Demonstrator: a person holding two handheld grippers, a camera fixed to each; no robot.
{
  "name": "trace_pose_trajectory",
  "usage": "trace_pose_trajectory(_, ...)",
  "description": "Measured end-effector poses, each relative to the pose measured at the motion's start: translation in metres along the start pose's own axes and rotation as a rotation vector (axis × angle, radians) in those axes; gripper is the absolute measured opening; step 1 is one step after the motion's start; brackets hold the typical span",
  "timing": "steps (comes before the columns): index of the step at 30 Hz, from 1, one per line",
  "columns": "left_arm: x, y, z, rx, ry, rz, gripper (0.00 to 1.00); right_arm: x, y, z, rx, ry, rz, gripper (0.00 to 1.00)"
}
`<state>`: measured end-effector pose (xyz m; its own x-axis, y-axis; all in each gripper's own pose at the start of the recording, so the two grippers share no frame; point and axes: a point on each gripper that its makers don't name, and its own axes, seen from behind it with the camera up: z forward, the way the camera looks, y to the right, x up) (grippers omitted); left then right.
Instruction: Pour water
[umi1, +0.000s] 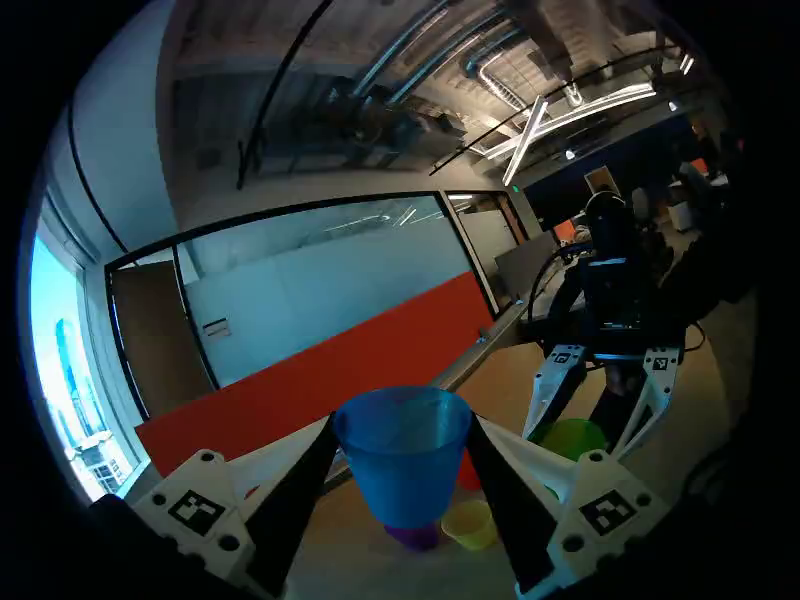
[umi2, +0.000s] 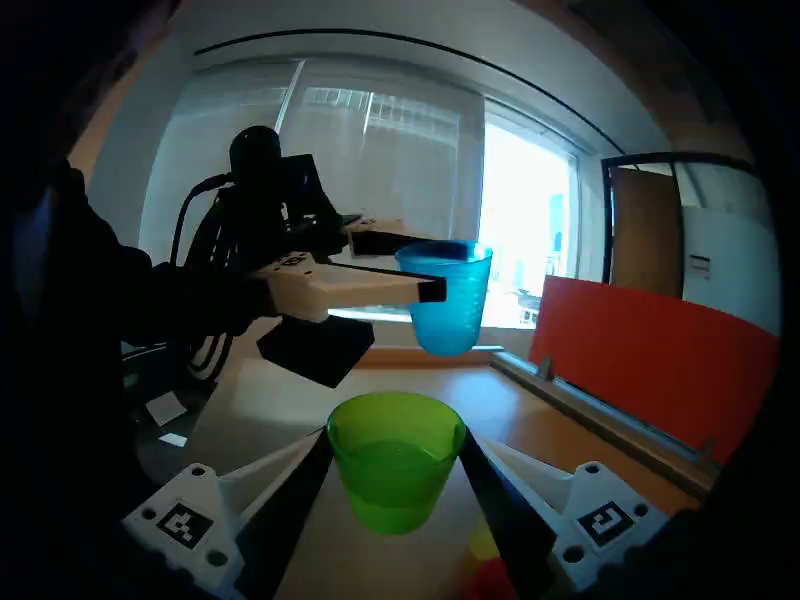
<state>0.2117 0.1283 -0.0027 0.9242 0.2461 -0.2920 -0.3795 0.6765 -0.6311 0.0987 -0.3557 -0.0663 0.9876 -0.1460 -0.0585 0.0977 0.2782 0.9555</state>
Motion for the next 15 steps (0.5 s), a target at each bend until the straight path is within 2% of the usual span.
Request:
trace_pose_trajectory(9, -0.007, -0.004, 0.0, -0.015, -0.003, -0.152, 0.87, 0.003, 0.002, -0.002, -0.006, 0.01, 0.001, 0.91)
trace_pose_trajectory(15, -0.005, -0.014, 0.002, -0.008, 0.018, -0.268, 0.87, 0.004, 0.001, -0.002, -0.005, 0.01, -0.001, 0.91)
